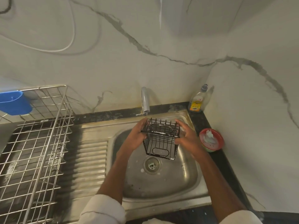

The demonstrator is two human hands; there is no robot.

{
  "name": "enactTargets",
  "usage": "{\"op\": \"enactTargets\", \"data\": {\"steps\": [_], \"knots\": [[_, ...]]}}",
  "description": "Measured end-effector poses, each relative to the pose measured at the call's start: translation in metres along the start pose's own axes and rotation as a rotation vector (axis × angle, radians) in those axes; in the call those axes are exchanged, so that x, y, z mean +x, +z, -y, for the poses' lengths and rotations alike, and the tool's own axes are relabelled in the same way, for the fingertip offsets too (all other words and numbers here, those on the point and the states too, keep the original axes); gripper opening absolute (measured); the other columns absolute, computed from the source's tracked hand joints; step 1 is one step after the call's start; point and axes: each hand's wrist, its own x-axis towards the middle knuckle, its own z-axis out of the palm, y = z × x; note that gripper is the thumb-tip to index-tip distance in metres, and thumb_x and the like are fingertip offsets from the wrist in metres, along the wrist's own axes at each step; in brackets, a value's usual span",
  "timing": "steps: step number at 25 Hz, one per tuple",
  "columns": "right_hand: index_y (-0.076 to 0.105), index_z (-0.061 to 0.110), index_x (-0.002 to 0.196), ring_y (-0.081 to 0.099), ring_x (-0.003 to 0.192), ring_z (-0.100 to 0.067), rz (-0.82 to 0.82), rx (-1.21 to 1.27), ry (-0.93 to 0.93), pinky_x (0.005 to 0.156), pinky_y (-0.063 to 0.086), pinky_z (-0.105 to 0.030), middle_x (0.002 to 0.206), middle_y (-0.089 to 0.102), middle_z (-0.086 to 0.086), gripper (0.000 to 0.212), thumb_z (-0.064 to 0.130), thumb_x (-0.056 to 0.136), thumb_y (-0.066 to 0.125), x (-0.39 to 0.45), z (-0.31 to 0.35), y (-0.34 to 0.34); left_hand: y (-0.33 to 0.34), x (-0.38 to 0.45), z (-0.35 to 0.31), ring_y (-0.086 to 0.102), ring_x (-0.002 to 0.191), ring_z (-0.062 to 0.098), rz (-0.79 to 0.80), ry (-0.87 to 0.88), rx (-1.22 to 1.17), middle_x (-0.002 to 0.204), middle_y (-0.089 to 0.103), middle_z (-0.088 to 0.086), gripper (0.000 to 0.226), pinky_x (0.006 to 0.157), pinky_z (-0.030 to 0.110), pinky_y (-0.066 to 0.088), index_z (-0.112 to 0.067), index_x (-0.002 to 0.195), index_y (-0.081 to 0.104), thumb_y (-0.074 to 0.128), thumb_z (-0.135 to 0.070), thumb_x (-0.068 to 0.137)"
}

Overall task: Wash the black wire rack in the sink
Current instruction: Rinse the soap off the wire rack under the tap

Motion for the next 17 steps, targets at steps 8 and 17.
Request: {"op": "enactTargets", "data": {"steps": [8,17], "knots": [[0.056,0.03,0.128,0.058,0.107,-0.002,-0.122,-0.085,-0.001,0.084,0.051,-0.023,0.12,0.055,0.019,0.074,0.008,0.066,0.088,0.004,-0.005,-0.003,0.004,0.033,0.0,0.069,0.121,0.018,-0.05,-0.046,-0.212,0.121,0.078,-0.005,0.036,0.115,0.053,0.048,-0.021,0.12,0.075,0.059,0.004,0.1],[0.056,0.029,0.115,0.053,0.099,0.005,-0.23,-0.176,-0.059,0.072,0.041,-0.017,0.106,0.058,0.014,0.062,0.035,0.066,0.094,0.006,0.01,0.013,0.009,0.039,0.004,0.076,0.1,0.004,-0.129,-0.072,-0.292,0.109,0.08,-0.006,0.029,0.085,0.022,0.062,-0.018,0.117,0.075,0.062,0.002,0.101]]}}
